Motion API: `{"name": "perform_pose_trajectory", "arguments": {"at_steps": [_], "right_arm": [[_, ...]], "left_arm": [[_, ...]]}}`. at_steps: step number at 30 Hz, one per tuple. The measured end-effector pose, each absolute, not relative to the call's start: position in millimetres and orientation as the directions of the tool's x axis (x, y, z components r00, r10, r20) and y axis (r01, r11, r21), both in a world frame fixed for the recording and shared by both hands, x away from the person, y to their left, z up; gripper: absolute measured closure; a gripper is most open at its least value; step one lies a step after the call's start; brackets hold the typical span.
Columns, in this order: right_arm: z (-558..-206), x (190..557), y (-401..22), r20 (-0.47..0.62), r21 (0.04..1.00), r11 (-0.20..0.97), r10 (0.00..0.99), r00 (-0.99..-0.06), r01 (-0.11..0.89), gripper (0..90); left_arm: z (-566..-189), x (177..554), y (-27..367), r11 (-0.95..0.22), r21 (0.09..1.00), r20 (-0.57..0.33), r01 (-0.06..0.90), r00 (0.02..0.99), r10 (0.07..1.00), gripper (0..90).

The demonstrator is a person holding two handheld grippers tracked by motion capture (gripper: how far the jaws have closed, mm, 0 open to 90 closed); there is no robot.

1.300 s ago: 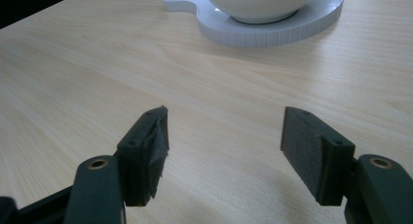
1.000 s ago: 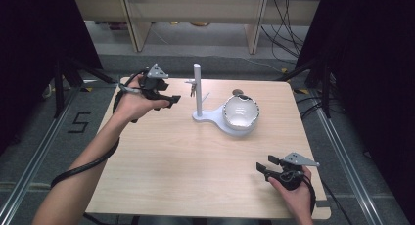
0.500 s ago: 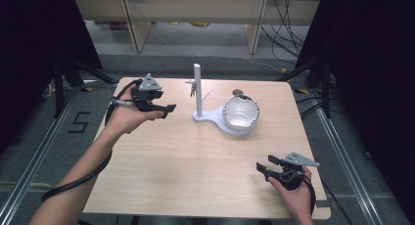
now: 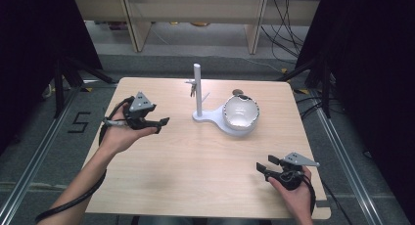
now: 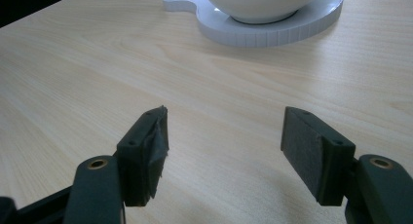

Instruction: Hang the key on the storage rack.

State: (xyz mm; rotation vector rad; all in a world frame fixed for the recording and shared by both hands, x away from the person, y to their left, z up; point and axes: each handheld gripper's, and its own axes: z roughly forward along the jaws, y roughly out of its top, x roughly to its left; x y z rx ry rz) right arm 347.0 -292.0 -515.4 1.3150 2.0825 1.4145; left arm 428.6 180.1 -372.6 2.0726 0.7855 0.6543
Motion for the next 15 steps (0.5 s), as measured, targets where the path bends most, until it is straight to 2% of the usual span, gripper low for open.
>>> {"name": "perform_pose_trajectory", "arguments": {"at_steps": [2, 4, 6, 7, 13, 15], "right_arm": [[-514.7, 346.3, -291.8, 0.242, 0.848, 0.09, 0.811, -0.533, 0.523, 35.1], [-514.7, 346.2, -291.8, 0.243, 0.848, 0.089, 0.811, -0.532, 0.523, 35.1], [-515.3, 347.1, -292.0, 0.233, 0.851, 0.097, 0.812, -0.536, 0.516, 35.1], [-515.2, 346.9, -291.8, 0.235, 0.852, 0.094, 0.81, -0.537, 0.516, 35.1], [-513.4, 345.1, -292.6, 0.233, 0.841, 0.1, 0.82, -0.523, 0.532, 35.0], [-513.6, 345.1, -292.5, 0.238, 0.841, 0.096, 0.818, -0.523, 0.532, 35.0]], "left_arm": [[-379.5, 422.1, 183.7, -0.457, 0.831, 0.148, 0.319, 0.664, 0.733, 32.7], [-382.7, 420.4, 187.5, -0.475, 0.827, 0.173, 0.301, 0.667, 0.725, 32.7], [-385.4, 417.3, 188.0, -0.462, 0.826, 0.152, 0.324, 0.661, 0.735, 32.7], [-389.0, 415.8, 191.3, -0.479, 0.825, 0.182, 0.3, 0.662, 0.727, 32.6], [-405.8, 399.9, 198.2, -0.439, 0.835, 0.149, 0.331, 0.632, 0.76, 32.6], [-412.6, 396.6, 203.8, -0.452, 0.838, 0.169, 0.306, 0.641, 0.749, 32.7]]}}
